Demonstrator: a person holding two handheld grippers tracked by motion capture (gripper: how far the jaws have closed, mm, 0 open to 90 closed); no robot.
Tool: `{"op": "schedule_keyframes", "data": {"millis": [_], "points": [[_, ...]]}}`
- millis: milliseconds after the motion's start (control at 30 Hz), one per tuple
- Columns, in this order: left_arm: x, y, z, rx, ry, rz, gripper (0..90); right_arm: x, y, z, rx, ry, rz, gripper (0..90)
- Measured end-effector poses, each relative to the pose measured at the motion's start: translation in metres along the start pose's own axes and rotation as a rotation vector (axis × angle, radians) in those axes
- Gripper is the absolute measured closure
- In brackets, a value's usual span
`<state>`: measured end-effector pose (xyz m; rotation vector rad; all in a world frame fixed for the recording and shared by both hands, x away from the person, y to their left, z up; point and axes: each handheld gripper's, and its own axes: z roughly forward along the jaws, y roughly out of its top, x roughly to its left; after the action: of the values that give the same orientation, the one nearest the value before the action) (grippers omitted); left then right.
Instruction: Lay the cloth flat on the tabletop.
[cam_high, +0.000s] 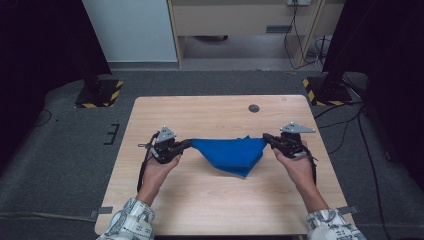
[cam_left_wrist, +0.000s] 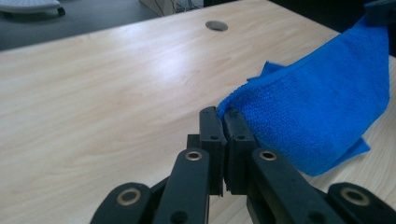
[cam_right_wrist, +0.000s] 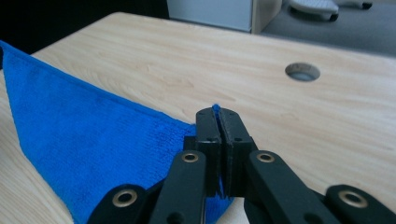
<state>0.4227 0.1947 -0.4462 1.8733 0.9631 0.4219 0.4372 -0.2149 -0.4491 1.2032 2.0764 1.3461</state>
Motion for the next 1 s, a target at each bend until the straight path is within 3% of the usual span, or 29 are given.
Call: {"op": "schedule_keyframes", "data": {"millis": [267,433,700,1000], "points": [[0.008,0.027,-0.001,0.006,0.005,0.011,88.1,-0.002,0.017,-0.003,-0.049,-0.015,0.016,88.0],[0.005,0.041,-0.008,0.004,0.007,0.041,88.1,0.0,0.026,-0.01,-0.071,-0.028,-0.001,88.0],[-0.002,0.057,-0.011,0.024,0.018,0.054,88.0,-0.001,0.036,-0.023,-0.096,-0.044,-0.004,88.1],[-0.016,0.074,-0.035,-0.035,0.005,0.084,87.8,0.001,0.043,-0.043,-0.14,-0.049,-0.019,88.3]]}}
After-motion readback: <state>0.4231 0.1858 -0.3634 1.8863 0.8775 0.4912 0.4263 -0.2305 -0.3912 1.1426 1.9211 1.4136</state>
